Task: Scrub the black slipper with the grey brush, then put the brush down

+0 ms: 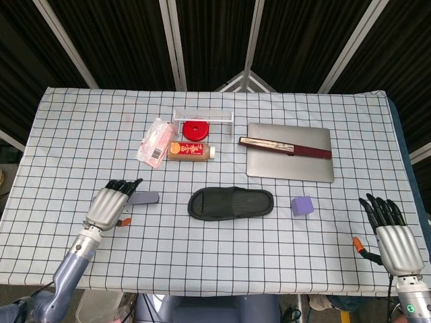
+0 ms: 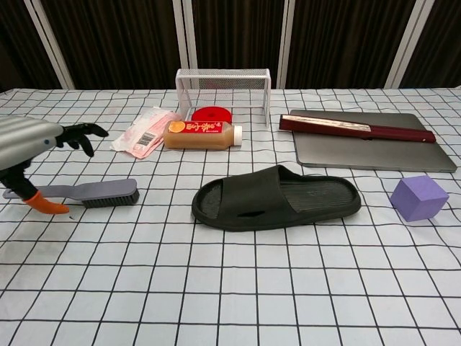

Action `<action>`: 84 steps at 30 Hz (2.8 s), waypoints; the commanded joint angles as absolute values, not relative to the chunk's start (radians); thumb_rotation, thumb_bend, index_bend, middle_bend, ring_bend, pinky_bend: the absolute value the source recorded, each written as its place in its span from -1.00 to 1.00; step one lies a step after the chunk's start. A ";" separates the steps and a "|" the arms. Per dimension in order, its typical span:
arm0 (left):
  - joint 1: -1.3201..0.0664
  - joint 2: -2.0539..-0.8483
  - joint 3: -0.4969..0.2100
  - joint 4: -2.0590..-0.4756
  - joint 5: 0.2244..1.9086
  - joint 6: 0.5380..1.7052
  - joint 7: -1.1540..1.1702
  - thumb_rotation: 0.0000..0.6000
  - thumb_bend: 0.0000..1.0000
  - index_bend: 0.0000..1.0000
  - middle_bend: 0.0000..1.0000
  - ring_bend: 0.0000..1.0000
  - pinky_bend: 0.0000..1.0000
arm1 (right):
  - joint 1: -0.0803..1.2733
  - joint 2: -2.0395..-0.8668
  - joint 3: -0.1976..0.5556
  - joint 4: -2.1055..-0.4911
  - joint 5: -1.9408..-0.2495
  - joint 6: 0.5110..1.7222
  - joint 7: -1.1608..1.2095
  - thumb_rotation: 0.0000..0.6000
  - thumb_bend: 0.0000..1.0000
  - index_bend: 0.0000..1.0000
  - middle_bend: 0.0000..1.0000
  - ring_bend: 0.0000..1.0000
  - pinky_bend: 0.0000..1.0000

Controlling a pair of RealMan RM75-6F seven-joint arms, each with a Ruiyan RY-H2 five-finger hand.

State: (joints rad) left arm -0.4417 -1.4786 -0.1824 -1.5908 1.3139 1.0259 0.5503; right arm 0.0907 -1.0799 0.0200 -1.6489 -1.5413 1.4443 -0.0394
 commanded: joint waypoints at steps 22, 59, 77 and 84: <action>-0.568 -1.534 -0.187 -1.520 1.119 0.919 0.602 1.00 -0.38 -0.67 -0.41 -0.49 -0.51 | 0.087 -1.063 0.057 -1.650 -1.445 1.423 -0.032 0.74 -0.18 -1.00 -1.00 -1.00 -1.00; -0.638 -1.493 -0.129 -1.561 1.016 0.918 0.596 1.00 -0.21 -0.25 -0.04 -0.23 -0.14 | 0.094 -1.066 0.057 -1.680 -1.410 1.389 -0.090 0.75 -0.18 -1.00 -1.00 -1.00 -1.00; -0.678 -1.472 -0.128 -1.599 0.958 0.914 0.613 1.00 0.09 0.02 0.19 -0.01 0.10 | 0.094 -1.072 0.047 -1.686 -1.439 1.399 -0.112 0.75 -0.18 -1.00 -1.00 -1.00 -1.00; -0.708 -1.457 -0.140 -1.634 0.878 0.923 0.667 1.00 0.22 0.08 0.24 0.03 0.15 | 0.091 -1.071 0.034 -1.695 -1.472 1.408 -0.113 0.74 -0.18 -1.00 -1.00 -1.00 -1.00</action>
